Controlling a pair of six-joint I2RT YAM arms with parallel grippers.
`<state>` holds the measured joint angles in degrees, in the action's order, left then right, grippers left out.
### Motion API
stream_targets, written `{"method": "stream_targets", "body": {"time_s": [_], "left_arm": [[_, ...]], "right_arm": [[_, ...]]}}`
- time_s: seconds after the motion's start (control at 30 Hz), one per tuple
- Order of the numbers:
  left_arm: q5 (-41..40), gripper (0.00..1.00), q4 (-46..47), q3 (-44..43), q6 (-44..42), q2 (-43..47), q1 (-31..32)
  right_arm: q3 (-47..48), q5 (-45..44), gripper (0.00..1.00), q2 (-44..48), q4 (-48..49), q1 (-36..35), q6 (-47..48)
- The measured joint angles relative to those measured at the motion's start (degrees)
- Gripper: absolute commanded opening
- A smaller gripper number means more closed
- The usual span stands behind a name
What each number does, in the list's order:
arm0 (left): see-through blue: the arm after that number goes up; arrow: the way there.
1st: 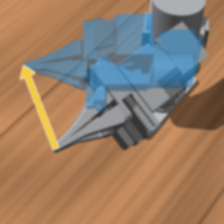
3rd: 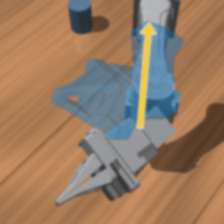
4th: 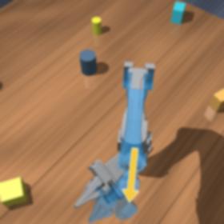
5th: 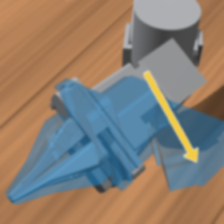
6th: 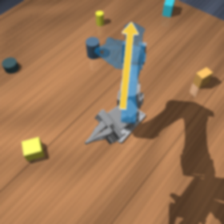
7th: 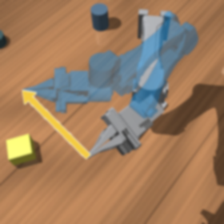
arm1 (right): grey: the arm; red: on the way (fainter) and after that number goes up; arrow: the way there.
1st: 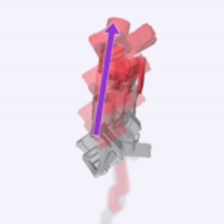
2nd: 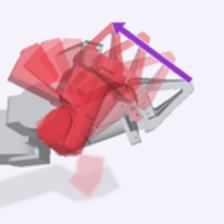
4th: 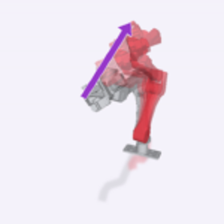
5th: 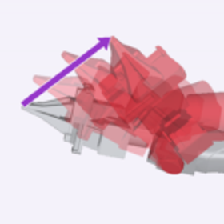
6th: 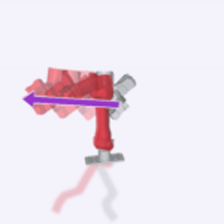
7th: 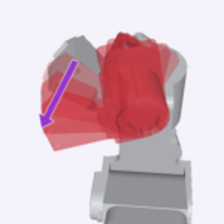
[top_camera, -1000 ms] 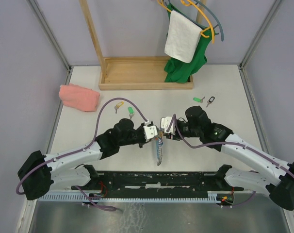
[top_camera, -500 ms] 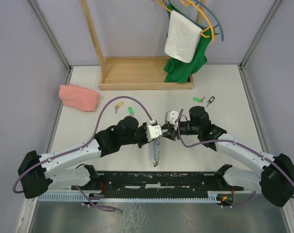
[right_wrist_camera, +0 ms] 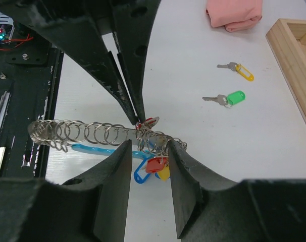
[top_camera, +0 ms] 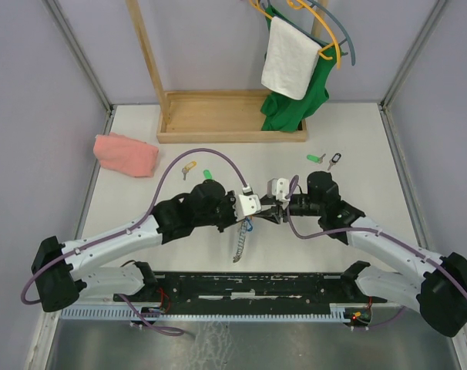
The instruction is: Put the keys on the keyring
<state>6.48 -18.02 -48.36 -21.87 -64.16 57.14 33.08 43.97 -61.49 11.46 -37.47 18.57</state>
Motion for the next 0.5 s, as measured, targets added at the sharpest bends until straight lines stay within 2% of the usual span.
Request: {"method": "stream_targets", "body": {"time_s": [0.23,0.5], "left_arm": [[-0.5,0.03,-1.6,-0.5,-0.1,-0.9,0.0],[-0.4,0.03,-1.6,-0.7,-0.1,-0.9,0.0]], "right_arm": [[0.0,0.2,0.38,2.4,-1.7,0.0,0.1],[0.0,1.6,0.36,-4.7,4.9,0.0,-5.0]]}}
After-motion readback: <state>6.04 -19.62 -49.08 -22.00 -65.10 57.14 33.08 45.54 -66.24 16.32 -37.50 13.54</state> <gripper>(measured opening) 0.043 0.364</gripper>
